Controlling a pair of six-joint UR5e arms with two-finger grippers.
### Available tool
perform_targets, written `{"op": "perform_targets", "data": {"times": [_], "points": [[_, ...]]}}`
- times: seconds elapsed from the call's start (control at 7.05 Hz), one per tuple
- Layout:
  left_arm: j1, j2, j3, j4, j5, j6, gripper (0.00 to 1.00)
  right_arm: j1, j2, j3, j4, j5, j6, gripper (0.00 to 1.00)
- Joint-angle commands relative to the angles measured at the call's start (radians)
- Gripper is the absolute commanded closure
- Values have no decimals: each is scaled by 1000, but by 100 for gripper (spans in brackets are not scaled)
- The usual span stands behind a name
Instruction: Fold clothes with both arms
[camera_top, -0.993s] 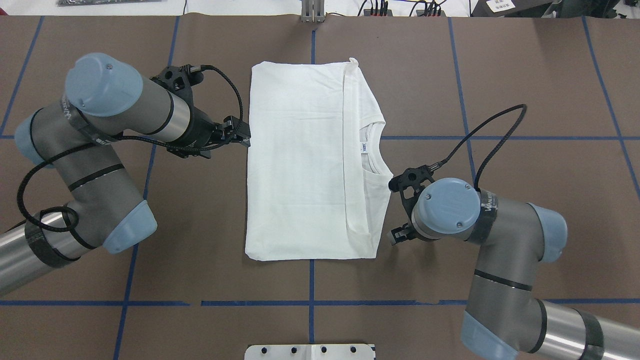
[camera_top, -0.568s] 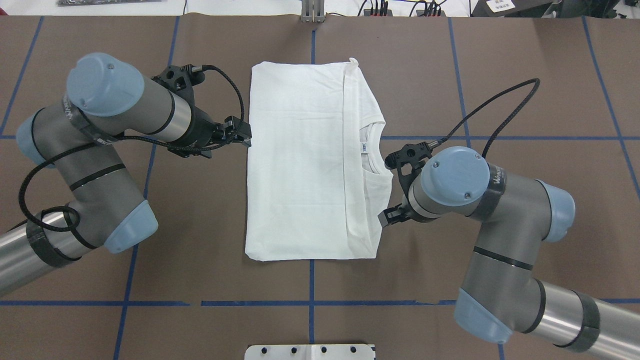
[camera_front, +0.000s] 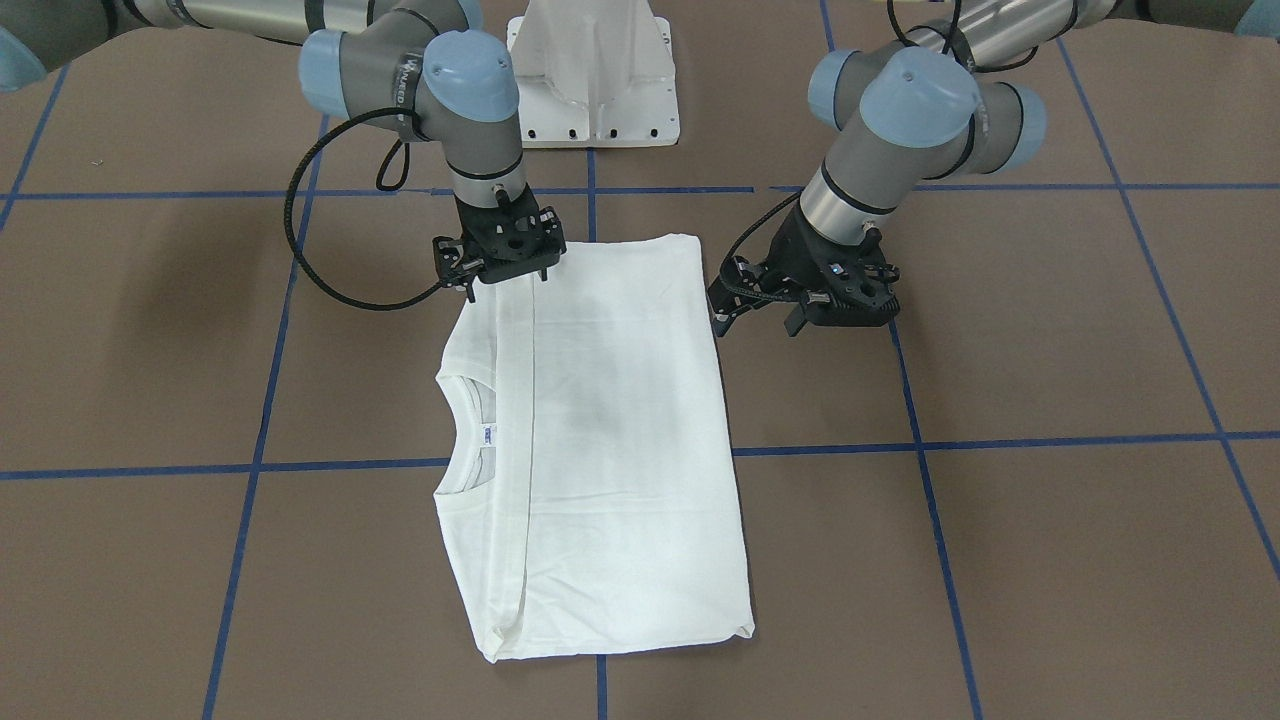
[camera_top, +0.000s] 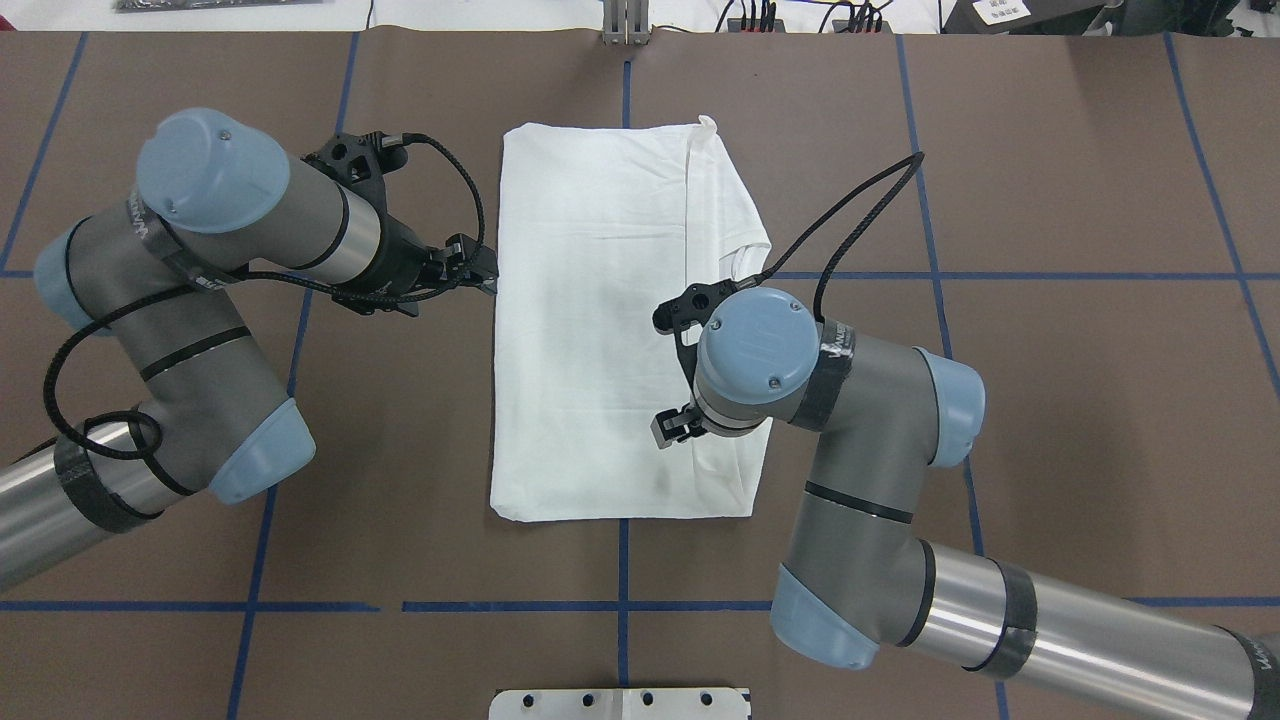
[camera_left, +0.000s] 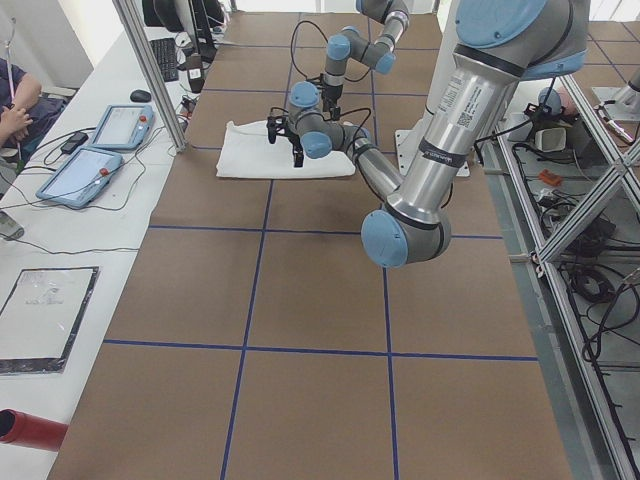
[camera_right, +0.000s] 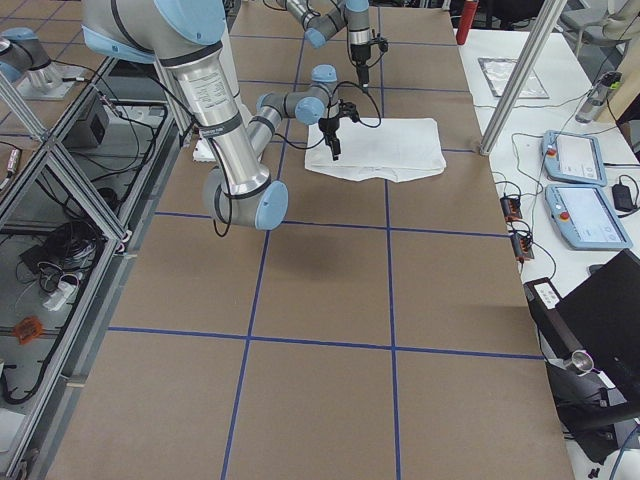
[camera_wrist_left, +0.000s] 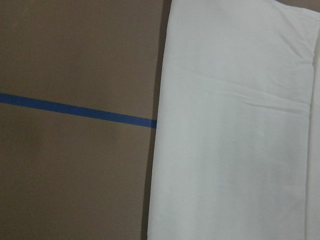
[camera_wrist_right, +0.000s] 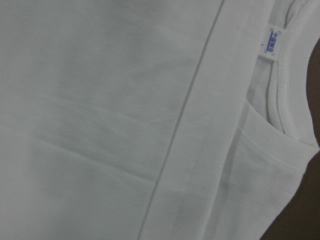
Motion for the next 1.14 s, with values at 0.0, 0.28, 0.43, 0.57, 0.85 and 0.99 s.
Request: {"op": "perform_targets", "data": {"times": [0.0, 0.28, 0.43, 0.57, 0.85, 0.99], "points": [[-1, -1, 1, 0, 0, -2, 0, -30, -1, -31, -2, -19, 3, 0], [1, -2, 1, 0, 0, -2, 0, -33, -12, -32, -37, -17, 3, 0], [1, -2, 1, 0, 0, -1, 0, -34, -13, -38, -43, -17, 3, 0], [1, -1, 2, 0, 0, -1, 0, -34, -12, -37, -43, -17, 3, 0], [1, -1, 2, 0, 0, -1, 0, -38, -13, -40, -45, -17, 3, 0], [1, -2, 2, -2, 0, -2, 0, -38, -18, -41, -45, -17, 3, 0]]}}
